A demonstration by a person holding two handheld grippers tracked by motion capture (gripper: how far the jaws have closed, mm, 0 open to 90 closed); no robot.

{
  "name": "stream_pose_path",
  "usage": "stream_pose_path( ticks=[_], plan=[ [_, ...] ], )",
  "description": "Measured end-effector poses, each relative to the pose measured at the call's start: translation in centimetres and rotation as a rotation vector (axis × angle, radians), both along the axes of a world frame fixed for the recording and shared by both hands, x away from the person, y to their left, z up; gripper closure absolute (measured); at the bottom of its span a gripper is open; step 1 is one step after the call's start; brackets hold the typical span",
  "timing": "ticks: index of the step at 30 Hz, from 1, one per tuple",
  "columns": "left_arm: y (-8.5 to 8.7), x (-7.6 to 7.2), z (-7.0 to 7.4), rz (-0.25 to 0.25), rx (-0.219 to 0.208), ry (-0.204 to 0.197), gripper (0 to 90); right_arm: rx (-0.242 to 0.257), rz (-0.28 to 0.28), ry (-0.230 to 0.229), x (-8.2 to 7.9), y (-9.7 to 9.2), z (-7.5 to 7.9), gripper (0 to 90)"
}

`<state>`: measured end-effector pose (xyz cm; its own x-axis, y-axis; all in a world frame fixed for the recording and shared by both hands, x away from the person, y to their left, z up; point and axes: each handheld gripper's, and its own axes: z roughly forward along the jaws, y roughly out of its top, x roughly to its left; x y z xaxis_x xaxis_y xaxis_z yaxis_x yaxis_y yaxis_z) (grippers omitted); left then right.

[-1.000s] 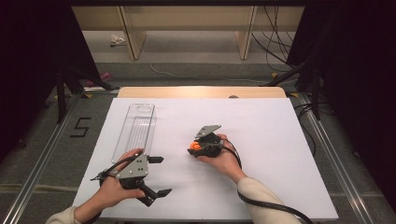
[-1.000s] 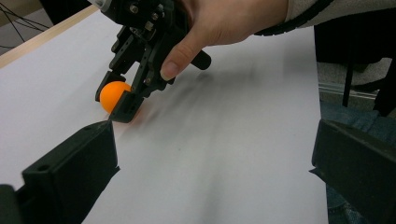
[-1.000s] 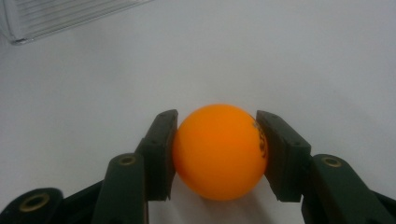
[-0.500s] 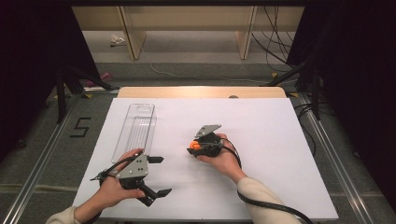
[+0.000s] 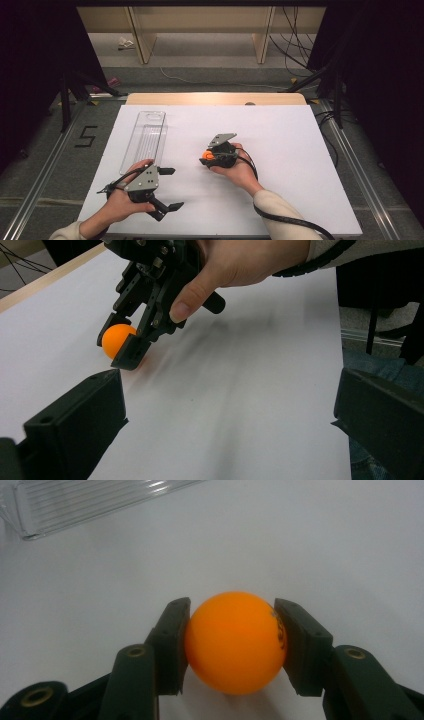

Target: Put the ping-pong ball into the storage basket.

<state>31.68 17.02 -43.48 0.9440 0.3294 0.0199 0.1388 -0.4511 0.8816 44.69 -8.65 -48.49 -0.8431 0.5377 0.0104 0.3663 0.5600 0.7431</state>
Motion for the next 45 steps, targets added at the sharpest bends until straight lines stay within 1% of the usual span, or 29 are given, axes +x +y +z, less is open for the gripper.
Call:
stream_pose_path(
  ticks=[33, 43, 45],
  plan=[
    [0.01, -0.04, 0.01, 0.002, -0.004, 0.002, 0.0, 0.024, 0.004, -0.01, -0.11, 0.28, 0.61, 51.5],
    [0.01, -0.04, 0.02, 0.002, -0.004, 0.001, 0.0, 0.028, 0.007, -0.007, -0.2, 0.43, 0.75, 51.5],
    [0.02, -0.04, 0.02, 0.002, -0.004, 0.001, 0.0, 0.03, 0.01, -0.012, -0.18, 0.47, 0.82, 51.5]
  ],
)
